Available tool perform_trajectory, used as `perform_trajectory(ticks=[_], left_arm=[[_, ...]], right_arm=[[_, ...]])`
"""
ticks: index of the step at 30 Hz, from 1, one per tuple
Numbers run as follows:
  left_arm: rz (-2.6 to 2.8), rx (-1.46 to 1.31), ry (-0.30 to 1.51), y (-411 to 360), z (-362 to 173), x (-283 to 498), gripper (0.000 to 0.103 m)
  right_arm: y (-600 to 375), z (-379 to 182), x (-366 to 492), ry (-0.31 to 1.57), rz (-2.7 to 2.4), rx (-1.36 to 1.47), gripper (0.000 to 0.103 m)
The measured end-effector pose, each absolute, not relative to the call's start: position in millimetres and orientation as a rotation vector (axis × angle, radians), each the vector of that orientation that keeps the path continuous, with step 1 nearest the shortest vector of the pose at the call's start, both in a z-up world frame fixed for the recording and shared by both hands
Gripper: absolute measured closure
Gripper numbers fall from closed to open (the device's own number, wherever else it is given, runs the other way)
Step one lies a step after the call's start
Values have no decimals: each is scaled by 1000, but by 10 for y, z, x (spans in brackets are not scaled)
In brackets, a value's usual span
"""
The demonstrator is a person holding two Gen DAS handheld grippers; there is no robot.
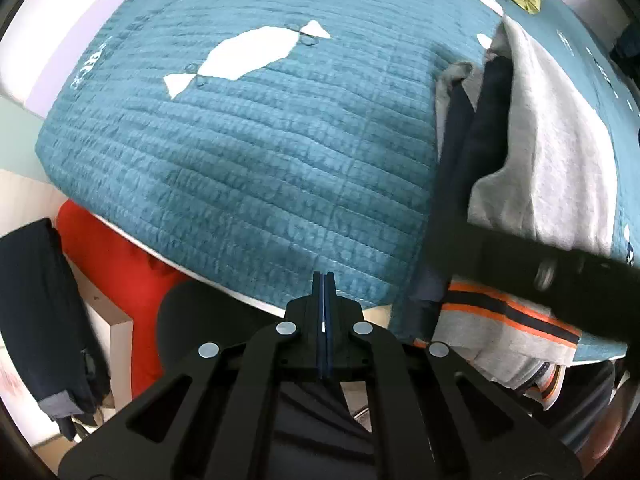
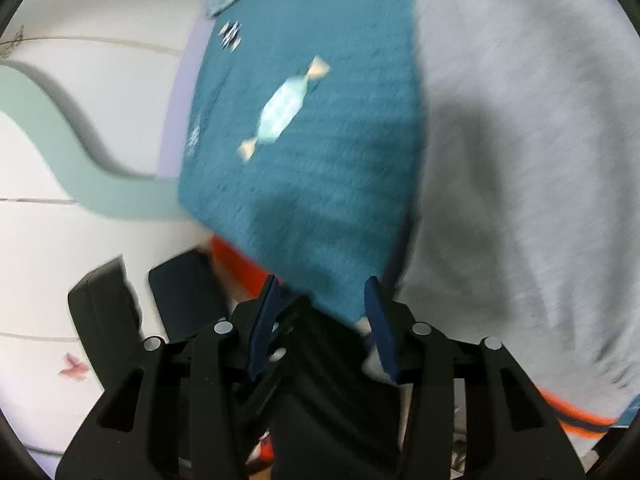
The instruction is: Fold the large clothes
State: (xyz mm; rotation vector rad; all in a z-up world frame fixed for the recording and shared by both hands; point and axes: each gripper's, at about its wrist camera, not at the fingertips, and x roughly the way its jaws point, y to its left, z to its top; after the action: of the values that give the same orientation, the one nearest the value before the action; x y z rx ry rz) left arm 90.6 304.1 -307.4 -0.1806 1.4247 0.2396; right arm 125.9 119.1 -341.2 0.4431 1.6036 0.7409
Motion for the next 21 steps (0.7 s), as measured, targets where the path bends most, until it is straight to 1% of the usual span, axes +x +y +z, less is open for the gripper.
perform_trajectory(ticks=[3, 7, 8, 10, 12, 13, 14, 16, 17, 18, 19, 20, 21], left_arm=[[227, -189, 1418, 3020, -3032, 893, 100], [146, -181, 1407, 2827, -2995, 965, 100], [107, -181, 1404, 2740, -2987, 998, 97], [26, -207, 1408, 2591, -3029, 1082, 85], [-54, -246, 1416, 2495, -3079, 1146, 64], [-107, -270, 1431, 2427, -3140, 1199, 57], [-112, -280, 1440, 2401, -3187, 1229, 48], [-102, -287, 1459, 2386, -3340, 1299, 47], [-97, -297, 1475, 2386, -3418, 1323, 48], [-94, -308, 1476, 2394, -3440, 1327, 51], [-101, -323, 1466, 2408, -3438, 1322, 55], [-110, -322, 1462, 2418, -3431, 1316, 65], [-110, -319, 1463, 2429, -3422, 1303, 77]], right_arm=[[1023, -3313, 1222, 1567, 708, 433, 63], [577, -3059, 1196, 1455, 529, 290, 64], [424, -3024, 1180, 1440, 482, 278, 65], [127, -3008, 1158, 1429, 412, 300, 69], [-66, -3051, 1117, 1438, 351, 292, 69], [-116, -3079, 1098, 1444, 323, 288, 69], [-194, -3130, 1053, 1458, 290, 297, 69], [-370, -3222, 979, 1487, 265, 341, 69], [-427, -3252, 958, 1496, 253, 351, 69], [-472, -3291, 924, 1505, 236, 354, 69], [-508, -3330, 894, 1516, 217, 355, 69], [-522, -3352, 871, 1523, 209, 364, 69], [-553, -3374, 853, 1532, 204, 380, 69]])
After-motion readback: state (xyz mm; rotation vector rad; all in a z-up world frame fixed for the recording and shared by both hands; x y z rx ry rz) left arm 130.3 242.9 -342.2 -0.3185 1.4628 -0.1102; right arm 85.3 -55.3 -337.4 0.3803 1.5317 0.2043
